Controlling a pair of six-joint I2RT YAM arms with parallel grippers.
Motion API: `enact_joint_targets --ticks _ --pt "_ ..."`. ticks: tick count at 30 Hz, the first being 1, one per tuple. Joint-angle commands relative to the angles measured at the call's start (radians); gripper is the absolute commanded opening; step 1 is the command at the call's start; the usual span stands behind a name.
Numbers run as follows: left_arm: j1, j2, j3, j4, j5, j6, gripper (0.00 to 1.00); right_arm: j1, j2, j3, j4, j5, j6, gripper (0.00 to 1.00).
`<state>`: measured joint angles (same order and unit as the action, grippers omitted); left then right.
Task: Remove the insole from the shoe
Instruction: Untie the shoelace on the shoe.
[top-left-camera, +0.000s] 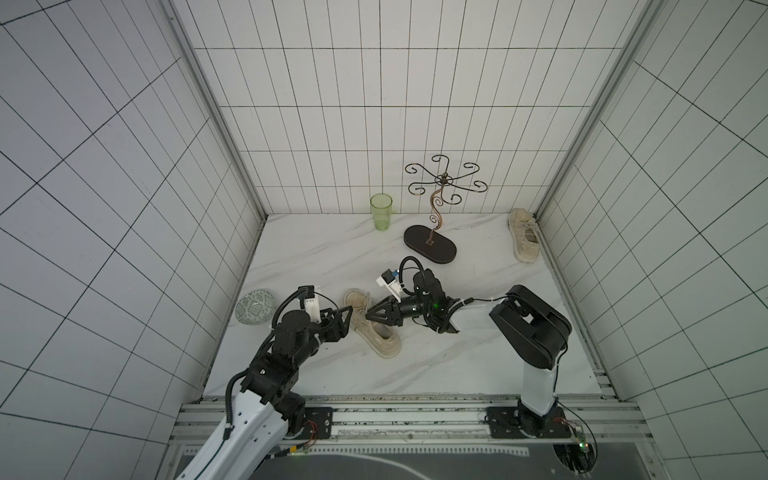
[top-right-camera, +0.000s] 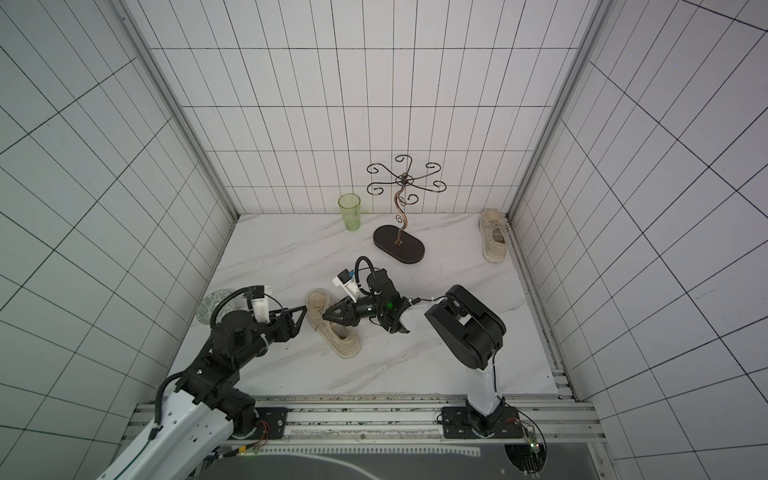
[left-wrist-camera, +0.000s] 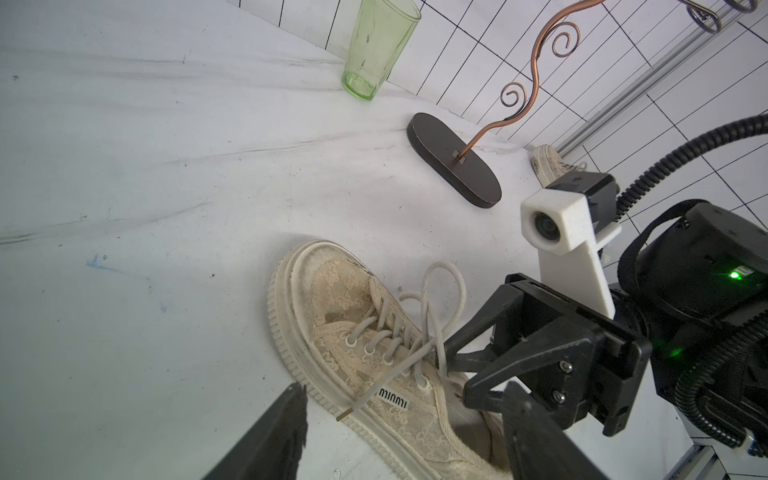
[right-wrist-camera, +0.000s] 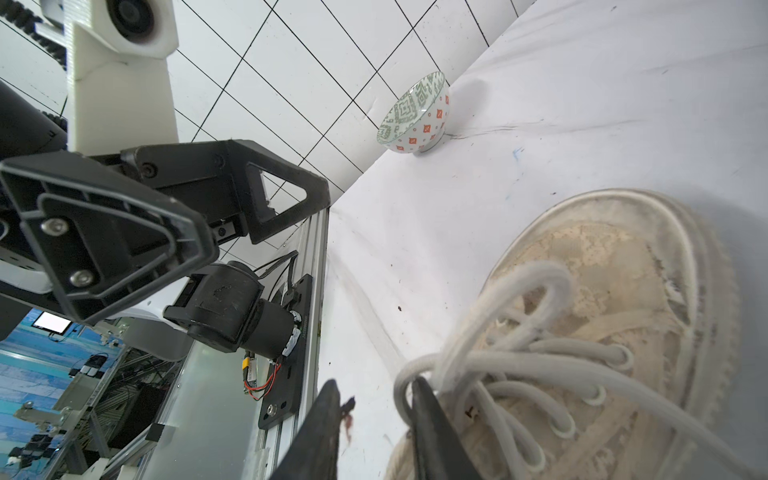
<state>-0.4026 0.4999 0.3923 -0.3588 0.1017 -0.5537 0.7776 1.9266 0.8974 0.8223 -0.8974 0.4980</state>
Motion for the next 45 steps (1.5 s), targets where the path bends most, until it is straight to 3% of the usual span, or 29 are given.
enact_joint_targets --ticks 1,13,21,26,40,43,45 --pt "0.005 -0.014 -0.004 -0.003 -0.003 -0.008 0.73 0.009 0.049 0.083 0.075 -0.034 0.045 0.31" --pt "0.005 -0.018 -0.006 -0.003 -0.004 -0.010 0.73 0.011 0.097 0.160 0.174 -0.030 0.100 0.33" --pt "0.005 -0.033 0.002 -0.017 -0.011 -0.011 0.73 0.009 0.158 0.222 0.423 -0.023 0.247 0.33" --pt "0.005 -0.047 0.004 -0.029 -0.013 -0.009 0.73 -0.001 0.109 0.223 0.437 0.033 0.219 0.33" --pt "0.006 -0.050 0.003 -0.030 -0.003 -0.012 0.73 -0.096 -0.092 0.243 0.366 0.148 0.100 0.35" --pt "0.005 -0.047 0.002 -0.025 0.003 -0.012 0.73 -0.120 -0.140 0.238 0.212 0.186 0.039 0.35" --pt "0.006 -0.033 0.000 -0.012 0.028 -0.004 0.73 -0.124 -0.190 0.219 0.015 0.208 -0.073 0.35"
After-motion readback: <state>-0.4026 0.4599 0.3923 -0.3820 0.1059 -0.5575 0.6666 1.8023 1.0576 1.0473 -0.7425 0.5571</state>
